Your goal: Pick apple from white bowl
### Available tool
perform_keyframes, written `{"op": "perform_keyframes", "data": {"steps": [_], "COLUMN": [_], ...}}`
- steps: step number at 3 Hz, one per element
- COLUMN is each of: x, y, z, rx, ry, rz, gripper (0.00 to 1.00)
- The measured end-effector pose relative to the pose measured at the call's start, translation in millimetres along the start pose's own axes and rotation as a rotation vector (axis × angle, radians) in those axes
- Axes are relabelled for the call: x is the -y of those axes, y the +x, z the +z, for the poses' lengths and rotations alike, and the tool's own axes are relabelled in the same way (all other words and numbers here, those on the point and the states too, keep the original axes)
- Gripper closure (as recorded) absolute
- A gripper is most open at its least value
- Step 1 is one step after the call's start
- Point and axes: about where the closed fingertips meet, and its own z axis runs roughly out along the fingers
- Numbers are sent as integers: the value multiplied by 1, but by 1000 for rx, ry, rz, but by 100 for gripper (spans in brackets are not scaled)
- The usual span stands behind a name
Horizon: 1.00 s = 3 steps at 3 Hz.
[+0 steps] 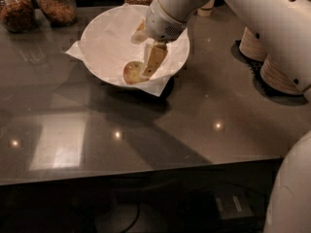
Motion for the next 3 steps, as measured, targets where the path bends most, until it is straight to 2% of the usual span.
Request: {"op": "perform_keyframes", "data": {"steps": [1, 3], "x": [-2, 0], "y": [6, 10], "z": [16, 27], "rx": [14, 22], "ry": [-10, -16], "rz": [10, 19], "gripper": [37, 31]}}
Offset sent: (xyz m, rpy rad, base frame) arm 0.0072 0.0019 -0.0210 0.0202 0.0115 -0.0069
